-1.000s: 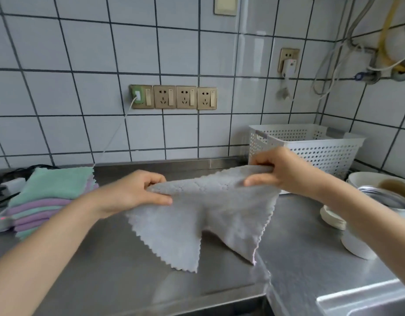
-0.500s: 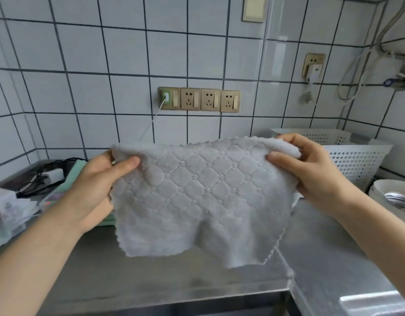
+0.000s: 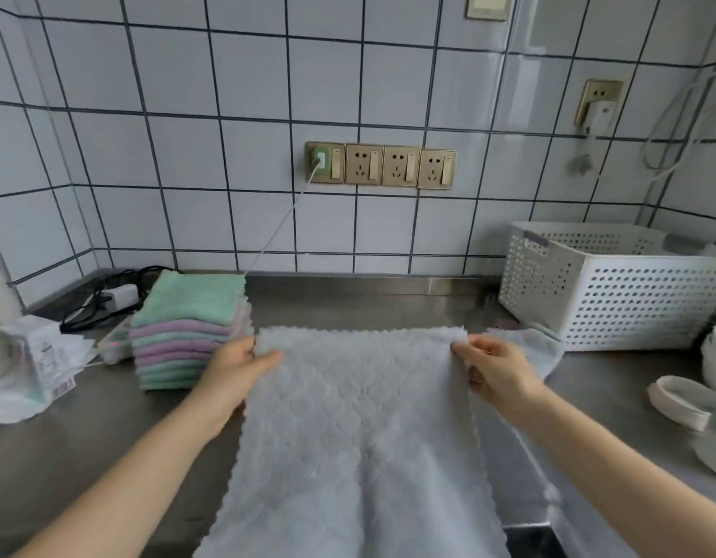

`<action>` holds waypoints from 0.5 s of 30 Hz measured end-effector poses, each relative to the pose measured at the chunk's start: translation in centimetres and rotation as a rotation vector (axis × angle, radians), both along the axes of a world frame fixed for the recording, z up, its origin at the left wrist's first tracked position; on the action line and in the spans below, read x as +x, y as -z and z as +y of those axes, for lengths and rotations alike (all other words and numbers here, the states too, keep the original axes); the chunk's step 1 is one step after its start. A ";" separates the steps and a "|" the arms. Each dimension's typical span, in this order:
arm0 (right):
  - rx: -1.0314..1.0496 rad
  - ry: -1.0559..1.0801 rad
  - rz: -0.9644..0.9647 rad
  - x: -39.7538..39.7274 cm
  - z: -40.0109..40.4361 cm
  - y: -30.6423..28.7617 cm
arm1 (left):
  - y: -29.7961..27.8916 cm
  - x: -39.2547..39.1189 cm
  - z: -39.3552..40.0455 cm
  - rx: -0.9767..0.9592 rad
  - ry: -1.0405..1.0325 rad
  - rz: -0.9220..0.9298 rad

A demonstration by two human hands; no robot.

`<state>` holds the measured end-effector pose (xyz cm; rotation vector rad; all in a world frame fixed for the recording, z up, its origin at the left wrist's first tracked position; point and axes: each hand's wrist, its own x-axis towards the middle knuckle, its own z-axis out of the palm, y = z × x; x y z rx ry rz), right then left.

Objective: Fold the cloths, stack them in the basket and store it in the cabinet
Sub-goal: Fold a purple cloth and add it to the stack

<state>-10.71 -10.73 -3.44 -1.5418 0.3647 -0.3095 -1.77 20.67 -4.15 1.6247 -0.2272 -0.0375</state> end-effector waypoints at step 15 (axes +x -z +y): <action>-1.332 0.287 0.039 10.9 0.0 8.0 | 7.5 10.2 -3.3 0.883 -0.337 -0.556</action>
